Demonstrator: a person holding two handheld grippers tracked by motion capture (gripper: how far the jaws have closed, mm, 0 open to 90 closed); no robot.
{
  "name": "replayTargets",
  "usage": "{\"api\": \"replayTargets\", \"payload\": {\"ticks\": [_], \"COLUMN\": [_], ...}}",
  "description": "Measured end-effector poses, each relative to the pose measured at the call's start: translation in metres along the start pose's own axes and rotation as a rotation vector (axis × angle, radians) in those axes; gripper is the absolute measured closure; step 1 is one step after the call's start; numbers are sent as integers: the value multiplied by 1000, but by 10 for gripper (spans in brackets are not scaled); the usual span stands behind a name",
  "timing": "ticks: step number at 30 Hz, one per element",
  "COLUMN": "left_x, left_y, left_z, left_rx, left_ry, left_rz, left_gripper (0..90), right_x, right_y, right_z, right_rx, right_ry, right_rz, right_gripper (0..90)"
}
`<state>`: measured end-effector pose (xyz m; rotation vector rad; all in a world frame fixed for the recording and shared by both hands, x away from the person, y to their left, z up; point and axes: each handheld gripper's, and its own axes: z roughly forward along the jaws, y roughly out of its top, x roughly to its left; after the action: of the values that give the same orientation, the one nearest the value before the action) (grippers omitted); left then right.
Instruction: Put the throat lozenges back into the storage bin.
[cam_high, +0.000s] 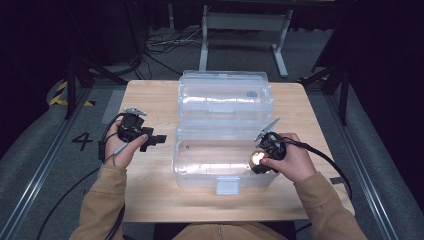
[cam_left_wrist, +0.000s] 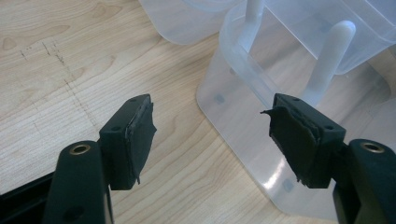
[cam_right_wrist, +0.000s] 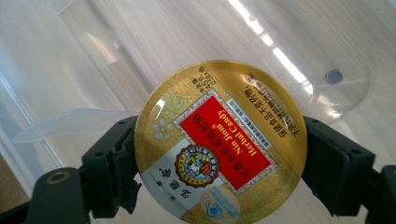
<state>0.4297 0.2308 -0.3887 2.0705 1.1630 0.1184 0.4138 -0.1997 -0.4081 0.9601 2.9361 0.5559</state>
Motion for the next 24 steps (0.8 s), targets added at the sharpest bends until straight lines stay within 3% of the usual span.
{"api": "replayTargets", "payload": {"ticks": [12, 20, 24], "left_x": [0, 0, 0], "left_y": [0, 0, 0], "left_z": [1, 0, 1], "left_rx": [2, 1, 2], "left_ry": [-1, -2, -1], "left_rz": [0, 0, 1], "left_gripper": [315, 315, 315], "right_x": [4, 10, 10], "right_y": [2, 5, 5], "right_z": [6, 10, 10], "right_rx": [16, 70, 72], "right_ry": [-1, -82, -81], "right_rz": [24, 16, 13], "right_gripper": [199, 198, 198]}}
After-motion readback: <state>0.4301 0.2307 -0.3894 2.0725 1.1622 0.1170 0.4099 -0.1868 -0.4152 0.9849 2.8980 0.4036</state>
